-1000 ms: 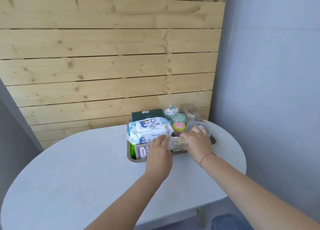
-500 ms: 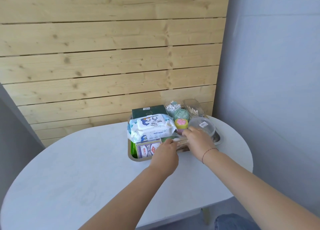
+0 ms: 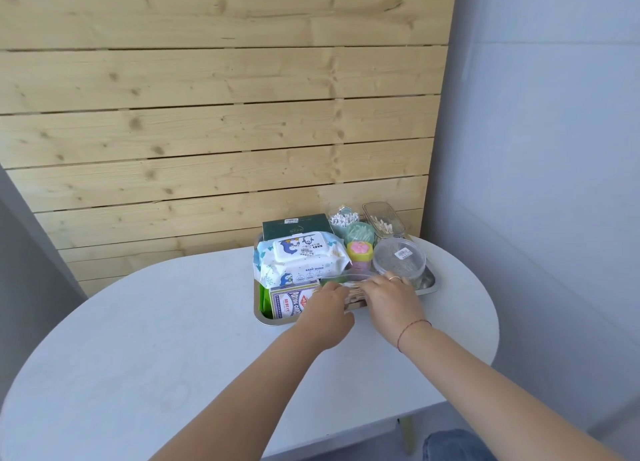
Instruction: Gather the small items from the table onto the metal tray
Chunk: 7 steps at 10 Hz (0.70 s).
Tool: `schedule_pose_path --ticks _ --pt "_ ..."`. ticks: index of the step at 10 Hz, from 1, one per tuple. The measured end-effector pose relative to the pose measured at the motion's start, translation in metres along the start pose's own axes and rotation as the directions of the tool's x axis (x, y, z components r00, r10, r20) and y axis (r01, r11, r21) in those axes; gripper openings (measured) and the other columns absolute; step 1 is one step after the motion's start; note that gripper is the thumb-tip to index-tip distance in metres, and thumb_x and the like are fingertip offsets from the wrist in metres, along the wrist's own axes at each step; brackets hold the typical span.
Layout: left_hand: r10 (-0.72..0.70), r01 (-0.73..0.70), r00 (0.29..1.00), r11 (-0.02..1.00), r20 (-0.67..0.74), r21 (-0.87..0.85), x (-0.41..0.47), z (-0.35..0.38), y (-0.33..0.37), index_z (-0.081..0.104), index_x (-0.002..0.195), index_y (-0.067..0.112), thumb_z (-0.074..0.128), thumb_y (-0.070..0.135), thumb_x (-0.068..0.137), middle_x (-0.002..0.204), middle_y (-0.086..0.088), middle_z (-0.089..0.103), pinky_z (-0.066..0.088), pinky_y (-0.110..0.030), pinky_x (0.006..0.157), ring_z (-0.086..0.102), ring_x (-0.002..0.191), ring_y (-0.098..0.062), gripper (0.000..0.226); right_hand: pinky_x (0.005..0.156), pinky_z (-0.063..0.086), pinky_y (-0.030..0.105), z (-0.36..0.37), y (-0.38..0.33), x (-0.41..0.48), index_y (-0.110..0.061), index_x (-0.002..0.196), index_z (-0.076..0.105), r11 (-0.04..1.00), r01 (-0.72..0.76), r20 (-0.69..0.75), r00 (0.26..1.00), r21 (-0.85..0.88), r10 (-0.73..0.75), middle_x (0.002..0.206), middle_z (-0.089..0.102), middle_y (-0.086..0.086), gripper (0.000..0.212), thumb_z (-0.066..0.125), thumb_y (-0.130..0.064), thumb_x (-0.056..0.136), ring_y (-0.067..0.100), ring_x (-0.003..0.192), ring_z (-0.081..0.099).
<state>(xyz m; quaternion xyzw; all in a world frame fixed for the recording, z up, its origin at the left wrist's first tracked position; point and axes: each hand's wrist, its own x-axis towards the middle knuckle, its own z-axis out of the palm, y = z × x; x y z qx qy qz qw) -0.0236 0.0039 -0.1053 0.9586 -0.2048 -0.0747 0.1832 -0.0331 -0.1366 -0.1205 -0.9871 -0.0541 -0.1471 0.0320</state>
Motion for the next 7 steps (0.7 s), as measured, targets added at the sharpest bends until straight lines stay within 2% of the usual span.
schedule_pose_path --ticks 1,2,3,4,5,6,7 --pt "0.032 -0.025 0.997 0.996 -0.077 0.089 -0.007 0.005 -0.001 0.035 0.142 0.015 0.05 0.023 0.089 0.145 -0.002 0.037 0.033 -0.036 0.106 0.033 0.133 -0.025 0.056 0.073 0.045 0.035 0.001 -0.001 -0.007 -0.02 0.085 0.07 1.0 -0.02 -0.02 1.0 -0.009 0.019 0.091 0.071 -0.005 0.022 0.068 -0.008 0.067 0.026 0.092 0.064" --pt "0.073 -0.036 0.981 0.979 -0.178 0.202 -0.012 0.008 0.003 0.021 0.149 0.017 0.049 0.026 0.09 0.153 -0.003 0.026 0.025 -0.036 0.112 0.023 0.141 -0.024 0.066 0.069 0.053 0.032 -0.004 -0.001 -0.011 -0.024 0.083 0.072 1.0 -0.03 -0.042 0.999 -0.001 0.03 0.093 0.072 -0.006 0.036 0.08 -0.014 0.05 0.021 0.088 0.068" --pt "0.133 -0.086 0.978 0.958 -0.161 0.273 -0.011 0.012 0.004 0.012 0.152 0.014 0.047 0.028 0.092 0.161 -0.003 0.012 0.009 -0.035 0.12 0.01 0.149 -0.021 0.072 0.078 0.056 0.029 -0.003 -0.003 -0.016 -0.022 0.096 0.071 0.998 0.022 -0.098 0.995 0.051 -0.017 0.104 0.071 -0.003 0.051 0.079 -0.013 0.046 0.018 0.093 0.07" --pt "0.13 -0.107 0.989 0.957 -0.068 0.271 -0.011 0.018 0.0 0.002 0.153 0.012 0.046 0.027 0.093 0.163 -0.003 0.002 0.004 -0.033 0.122 0.003 0.15 -0.018 0.076 0.086 0.055 0.033 0.006 0.0 -0.024 -0.013 0.109 0.067 0.982 0.137 -0.094 0.988 0.131 -0.126 0.108 0.069 0.001 0.061 0.075 -0.004 0.05 0.022 0.098 0.069" --pt "0.145 -0.127 0.986 0.974 -0.083 0.188 -0.015 0.019 0.0 0.002 0.153 0.014 0.047 0.024 0.092 0.163 0.0 0.003 0.004 -0.03 0.122 0.003 0.15 -0.016 0.077 0.08 0.059 0.034 0.001 -0.008 -0.018 -0.013 0.104 0.069 0.983 0.12 -0.108 0.989 0.14 -0.105 0.105 0.07 0.001 0.062 0.077 -0.003 0.044 0.022 0.094 0.071" --pt "0.233 -0.226 0.932 0.973 -0.279 0.055 -0.019 0.015 -0.001 0.03 0.147 0.015 0.051 0.023 0.083 0.152 0.002 0.035 0.021 -0.028 0.12 0.029 0.142 -0.013 0.068 0.078 0.057 0.026 -0.016 -0.016 -0.024 -0.019 0.103 0.066 0.952 0.128 -0.241 0.969 0.277 -0.059 0.106 0.069 -0.003 0.05 0.062 -0.009 0.055 0.015 0.095 0.069" --pt "0.321 -0.395 0.809 0.917 -0.492 -0.051 -0.022 0.015 -0.015 0.053 0.107 0.03 0.047 0.027 0.06 0.099 0.011 0.067 0.044 -0.014 0.082 0.053 0.097 -0.002 0.047 0.074 0.044 0.01 -0.026 -0.052 -0.023 -0.037 0.096 0.059 0.808 0.146 -0.39 0.914 0.57 0.11 0.095 0.065 -0.018 0.04 0.046 -0.024 0.061 0.0 0.089 0.055"
